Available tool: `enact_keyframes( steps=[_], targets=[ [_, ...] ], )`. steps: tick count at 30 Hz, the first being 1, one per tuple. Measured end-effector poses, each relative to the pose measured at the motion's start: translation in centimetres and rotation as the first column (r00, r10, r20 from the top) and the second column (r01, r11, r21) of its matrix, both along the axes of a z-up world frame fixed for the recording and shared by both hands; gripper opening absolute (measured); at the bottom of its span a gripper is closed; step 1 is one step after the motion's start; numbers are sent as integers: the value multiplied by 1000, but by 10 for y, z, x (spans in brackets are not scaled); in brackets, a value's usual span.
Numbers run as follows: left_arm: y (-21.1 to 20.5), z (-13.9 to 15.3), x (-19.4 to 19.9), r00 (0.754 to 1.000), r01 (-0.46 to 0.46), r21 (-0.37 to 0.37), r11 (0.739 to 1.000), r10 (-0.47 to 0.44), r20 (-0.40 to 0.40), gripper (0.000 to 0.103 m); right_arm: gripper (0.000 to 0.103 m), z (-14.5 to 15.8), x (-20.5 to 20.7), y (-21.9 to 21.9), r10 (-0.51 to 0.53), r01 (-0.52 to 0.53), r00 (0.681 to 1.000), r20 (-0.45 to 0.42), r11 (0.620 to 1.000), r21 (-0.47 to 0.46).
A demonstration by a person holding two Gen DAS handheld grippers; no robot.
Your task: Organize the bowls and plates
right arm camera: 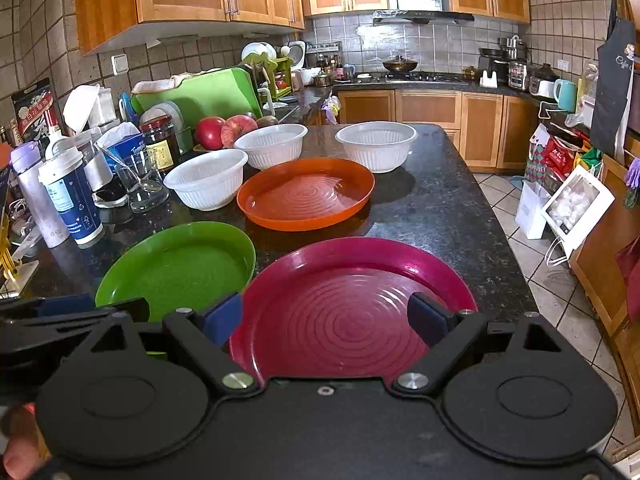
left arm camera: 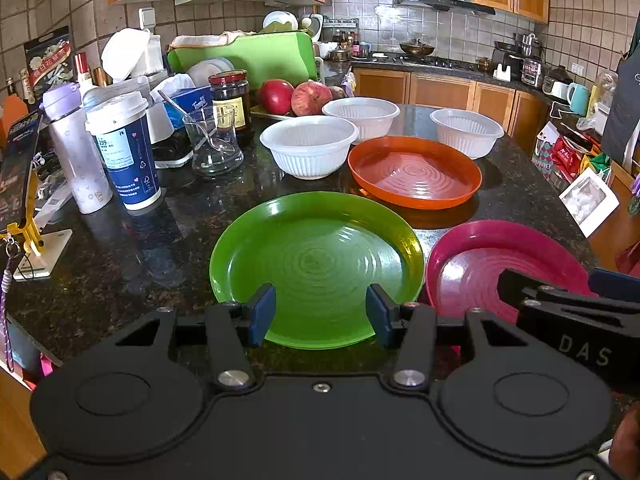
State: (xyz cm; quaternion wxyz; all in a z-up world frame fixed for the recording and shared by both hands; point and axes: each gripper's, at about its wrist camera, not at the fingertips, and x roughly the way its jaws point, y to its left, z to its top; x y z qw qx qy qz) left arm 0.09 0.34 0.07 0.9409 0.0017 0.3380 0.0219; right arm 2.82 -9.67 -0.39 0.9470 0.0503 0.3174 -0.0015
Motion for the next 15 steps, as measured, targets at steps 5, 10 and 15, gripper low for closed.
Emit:
enact_keyframes(
  steps=[5,10,15],
  targets=[
    [0,-1,1,1000,0,0,1000,0,-2,56,94,-1,2,0,-1,1,1000,-11,1000,1],
    [0,-2,2,1000,1,0,1000,-1,-4,56,94,-3,8,0,-7,7,1000,-31,1000,1],
    [-1,-2,3,1000,-1,8,1000,0,7,56,94,-2,9,0,-12,12,1000,-21,1000,4]
  ],
)
